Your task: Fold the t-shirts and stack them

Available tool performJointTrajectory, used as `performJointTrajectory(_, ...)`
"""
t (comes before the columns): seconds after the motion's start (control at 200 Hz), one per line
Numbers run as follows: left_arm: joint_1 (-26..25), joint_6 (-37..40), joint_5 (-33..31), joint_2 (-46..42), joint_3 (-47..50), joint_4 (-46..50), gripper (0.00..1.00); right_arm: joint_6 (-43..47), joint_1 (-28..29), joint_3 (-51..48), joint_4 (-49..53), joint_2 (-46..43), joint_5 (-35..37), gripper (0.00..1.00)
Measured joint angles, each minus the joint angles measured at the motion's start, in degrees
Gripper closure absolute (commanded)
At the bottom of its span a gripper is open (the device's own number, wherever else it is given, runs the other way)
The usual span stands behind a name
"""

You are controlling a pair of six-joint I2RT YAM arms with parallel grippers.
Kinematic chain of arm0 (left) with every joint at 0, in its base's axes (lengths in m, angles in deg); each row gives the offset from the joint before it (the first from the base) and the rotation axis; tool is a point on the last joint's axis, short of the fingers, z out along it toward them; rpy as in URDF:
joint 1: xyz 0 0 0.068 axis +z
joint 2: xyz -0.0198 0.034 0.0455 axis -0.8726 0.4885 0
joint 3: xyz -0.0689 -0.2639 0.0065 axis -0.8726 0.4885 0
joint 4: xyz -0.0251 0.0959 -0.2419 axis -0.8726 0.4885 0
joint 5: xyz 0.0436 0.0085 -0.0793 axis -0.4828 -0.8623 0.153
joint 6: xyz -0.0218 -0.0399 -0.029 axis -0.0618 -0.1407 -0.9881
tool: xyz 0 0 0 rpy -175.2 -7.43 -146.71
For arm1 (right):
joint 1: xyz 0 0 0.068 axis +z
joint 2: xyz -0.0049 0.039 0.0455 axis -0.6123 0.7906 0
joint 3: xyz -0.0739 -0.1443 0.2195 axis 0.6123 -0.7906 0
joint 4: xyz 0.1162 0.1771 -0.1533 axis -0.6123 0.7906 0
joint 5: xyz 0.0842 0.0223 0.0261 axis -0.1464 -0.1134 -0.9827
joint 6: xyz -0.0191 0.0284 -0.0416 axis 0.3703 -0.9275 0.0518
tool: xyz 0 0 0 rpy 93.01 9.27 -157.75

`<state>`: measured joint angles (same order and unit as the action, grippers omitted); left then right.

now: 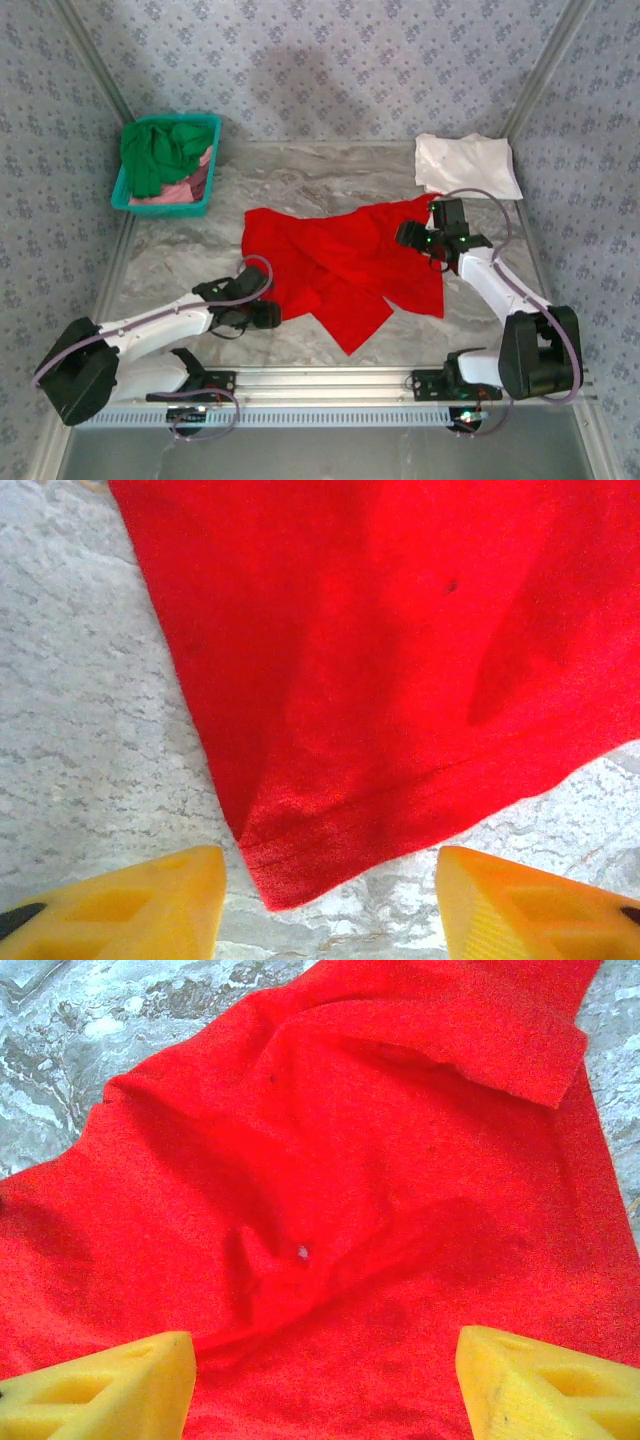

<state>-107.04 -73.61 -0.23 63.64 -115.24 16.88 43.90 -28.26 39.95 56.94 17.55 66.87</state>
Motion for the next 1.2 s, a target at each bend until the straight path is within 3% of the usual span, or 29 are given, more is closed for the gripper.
performJointTrajectory(0.2,-0.7,-0.24,-0.31,3.85,0.02,-2.82,0.65,-0.2,0.0,-0.07,0.0,-0.02,-0.02,0.28)
performJointTrajectory(0.385,-0.79,-0.2,-0.57,4.83,0.02,-4.63,1.0,-0.74,-0.28,-0.07,1.33,-1.07,-0.68,0.27)
performJointTrajectory(0.525,-1.09,-0.42,-3.61,3.02,-0.02,-2.71,1.0,-3.3,-2.23,-0.07,7.48,-4.57,-1.49,0.27)
performJointTrajectory(0.67,-0.85,-0.42,-8.13,-3.63,-0.15,0.17,1.0,-6.25,-10.84,-2.36,14.6,-7.91,-4.52,0.28)
performJointTrajectory(0.884,0.83,0.15,-12.31,-7.04,-0.76,1.81,1.0,-9.64,-14.27,-9.7,24.09,-11.61,-5.62,0.33)
performJointTrajectory(1.204,4.52,3.28,-13.38,-8.04,-0.79,1.42,1.0,-12.33,-17.31,-16.31,23.74,-11.76,-8.17,0.44)
